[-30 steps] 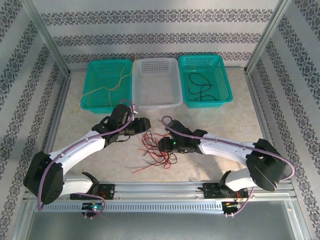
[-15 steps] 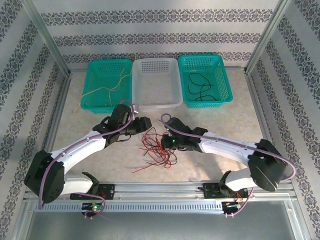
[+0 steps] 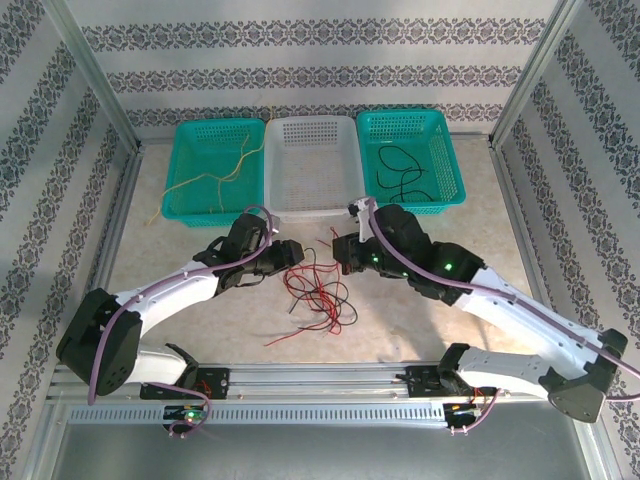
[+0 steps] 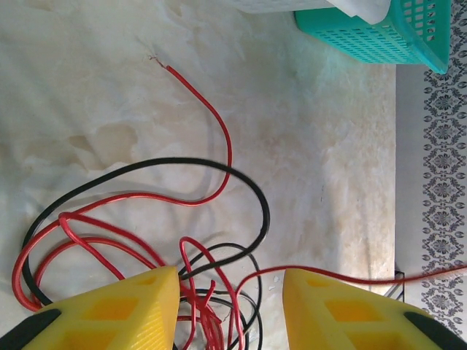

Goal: Untangle the cables

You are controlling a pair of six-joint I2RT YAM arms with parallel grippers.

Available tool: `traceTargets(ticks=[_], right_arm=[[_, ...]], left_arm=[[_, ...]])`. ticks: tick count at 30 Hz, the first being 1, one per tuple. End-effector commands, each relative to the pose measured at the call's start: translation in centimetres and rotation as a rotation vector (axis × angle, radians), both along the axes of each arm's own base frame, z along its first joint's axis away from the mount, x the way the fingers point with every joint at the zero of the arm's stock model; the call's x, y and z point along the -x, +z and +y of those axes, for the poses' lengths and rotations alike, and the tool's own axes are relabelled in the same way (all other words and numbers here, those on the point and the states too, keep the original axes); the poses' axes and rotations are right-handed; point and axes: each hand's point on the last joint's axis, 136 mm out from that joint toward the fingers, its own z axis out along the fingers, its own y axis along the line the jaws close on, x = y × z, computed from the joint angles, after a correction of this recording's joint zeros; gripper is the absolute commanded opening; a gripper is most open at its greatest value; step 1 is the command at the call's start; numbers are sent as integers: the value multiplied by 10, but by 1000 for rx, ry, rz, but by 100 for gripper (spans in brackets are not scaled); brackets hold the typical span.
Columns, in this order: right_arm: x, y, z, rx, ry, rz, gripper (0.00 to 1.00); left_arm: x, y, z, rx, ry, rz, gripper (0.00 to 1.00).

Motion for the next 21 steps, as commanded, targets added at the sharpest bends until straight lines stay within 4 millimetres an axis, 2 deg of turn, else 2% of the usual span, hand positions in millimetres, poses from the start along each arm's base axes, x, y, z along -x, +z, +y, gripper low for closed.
traceTargets(ticks=[1,5,8,15,18,21], right_arm=[[-1,32,-17,36,-4,-115,0],[5,66,-23,14,18,-187,0],[9,89,-25,3,44,-236,0],[25,130,-21,-46,153,-325,0],[34,144,-17,-79,206,-351,0],[40,153,-14,-102,249,-368,0]], left_arm=[[-1,15,-3,-22,-33,-53,41],[-6,44,6,-102,-54,-143,43],[-12,79,14,-138,-61,-241,44],[-25,185,35,-216,-60,-534,52],[-24,218,26,-173,-127,-646,58],[-10,238,-5,-35,-295,-723,68]])
